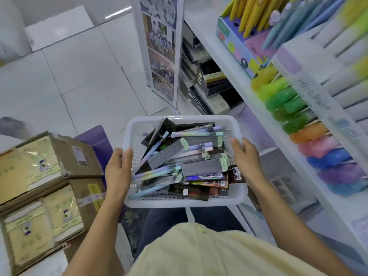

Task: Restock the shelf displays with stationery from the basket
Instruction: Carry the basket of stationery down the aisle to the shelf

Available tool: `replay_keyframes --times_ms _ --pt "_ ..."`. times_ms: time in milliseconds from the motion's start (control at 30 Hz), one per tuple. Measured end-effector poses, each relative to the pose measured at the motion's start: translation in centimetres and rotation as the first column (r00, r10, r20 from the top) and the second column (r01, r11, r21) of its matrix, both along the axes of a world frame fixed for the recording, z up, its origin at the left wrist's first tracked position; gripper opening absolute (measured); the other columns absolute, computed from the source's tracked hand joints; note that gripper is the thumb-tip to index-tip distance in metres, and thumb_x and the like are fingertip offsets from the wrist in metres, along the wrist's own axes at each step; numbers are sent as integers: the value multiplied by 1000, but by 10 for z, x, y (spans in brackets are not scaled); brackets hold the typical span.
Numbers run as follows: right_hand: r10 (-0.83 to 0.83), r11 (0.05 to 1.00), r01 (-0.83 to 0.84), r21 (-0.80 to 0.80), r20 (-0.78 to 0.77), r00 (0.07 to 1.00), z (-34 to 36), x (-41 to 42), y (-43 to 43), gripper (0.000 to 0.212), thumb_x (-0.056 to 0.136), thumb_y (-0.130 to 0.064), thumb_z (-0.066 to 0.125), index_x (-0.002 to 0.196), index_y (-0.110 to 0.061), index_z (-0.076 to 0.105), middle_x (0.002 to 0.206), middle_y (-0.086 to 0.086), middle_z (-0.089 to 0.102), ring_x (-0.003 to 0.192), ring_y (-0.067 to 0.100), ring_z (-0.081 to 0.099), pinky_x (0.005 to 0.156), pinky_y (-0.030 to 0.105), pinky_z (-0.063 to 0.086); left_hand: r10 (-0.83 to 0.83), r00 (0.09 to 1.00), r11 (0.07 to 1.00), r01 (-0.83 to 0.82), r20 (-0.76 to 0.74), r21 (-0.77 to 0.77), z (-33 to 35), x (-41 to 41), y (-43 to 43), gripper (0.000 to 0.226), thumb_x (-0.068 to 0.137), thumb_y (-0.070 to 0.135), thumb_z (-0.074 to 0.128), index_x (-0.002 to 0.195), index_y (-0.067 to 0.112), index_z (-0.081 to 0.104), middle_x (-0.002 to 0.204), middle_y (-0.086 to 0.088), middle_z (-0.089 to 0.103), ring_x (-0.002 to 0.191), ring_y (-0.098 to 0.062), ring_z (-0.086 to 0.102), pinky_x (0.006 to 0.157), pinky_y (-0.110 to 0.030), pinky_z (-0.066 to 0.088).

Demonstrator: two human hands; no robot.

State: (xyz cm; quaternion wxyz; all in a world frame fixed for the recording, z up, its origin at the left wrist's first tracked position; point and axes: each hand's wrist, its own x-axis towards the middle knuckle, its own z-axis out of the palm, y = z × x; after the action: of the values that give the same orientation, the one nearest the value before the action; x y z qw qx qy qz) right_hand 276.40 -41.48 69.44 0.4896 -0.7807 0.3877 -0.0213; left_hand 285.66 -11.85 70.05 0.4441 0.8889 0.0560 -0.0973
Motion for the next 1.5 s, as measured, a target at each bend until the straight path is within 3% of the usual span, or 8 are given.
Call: replay_keyframes --times_ms 267,400,600,767,867,1000,1167,1500 --pt "-284 959 284 25 -3 959 -8 28 23 40 99 -43 44 67 -22 32 66 -6 28 59 11 31 60 31 27 -300 954 954 300 -9 12 -4 114 -25 35 101 28 47 68 27 34 64 8 36 53 1 39 52 -18 31" --pt "-515 854 514 83 -12 857 -13 34 58 33 99 -44 45 69 -31 40 68 -14 40 64 3 41 63 25 34 -528 849 848 529 -17 32 -14 175 -36 36 102 34 45 79 6 44 69 -4 43 58 -7 35 56 -29 32" --pt "-752 653 749 111 -23 659 -31 13 104 44 99 -38 49 89 5 55 78 13 53 67 14 47 56 12 35 -746 664 665 747 -52 14 -31 209 -64 38 101 33 45 79 2 45 68 -6 43 56 -5 35 53 -22 32" --pt "-839 537 838 91 -46 542 -65 -26 127 41 99 -35 49 82 2 53 71 10 52 65 15 48 61 26 38 -822 557 558 830 -118 29 -71 188 -83 40 100 32 49 74 2 40 64 -9 40 58 -17 35 54 -34 30" --pt "-874 479 875 72 -50 483 -108 -60 138 39 99 -35 50 68 -12 44 61 -2 42 54 3 38 51 15 31 -861 484 482 875 -155 53 -120 162 -93 39 99 33 50 78 0 47 67 -17 49 58 -20 40 54 -34 33" --pt "-899 425 903 68 -89 430 -190 -109 141 42 98 -36 50 66 -13 38 60 -2 37 56 8 35 54 23 30 -880 436 425 900 -188 96 -207 120 -111 40 97 36 54 71 7 47 64 -17 53 56 -21 43 52 -34 33" --pt "-903 407 912 48 -132 409 -306 -159 128 42 99 -32 51 64 -15 34 58 -3 34 54 6 33 50 17 28 -871 435 418 900 -228 122 -332 65 -124 44 96 33 56 66 8 36 59 -15 38 55 -20 33 52 -33 28" --pt "-907 382 924 32 -181 381 -544 -184 101 36 99 -31 51 68 -13 43 62 4 46 61 17 43 57 32 35 -838 476 454 880 -268 144 -561 25 -152 40 98 32 54 65 14 39 57 -5 39 52 -20 36 52 -33 29"
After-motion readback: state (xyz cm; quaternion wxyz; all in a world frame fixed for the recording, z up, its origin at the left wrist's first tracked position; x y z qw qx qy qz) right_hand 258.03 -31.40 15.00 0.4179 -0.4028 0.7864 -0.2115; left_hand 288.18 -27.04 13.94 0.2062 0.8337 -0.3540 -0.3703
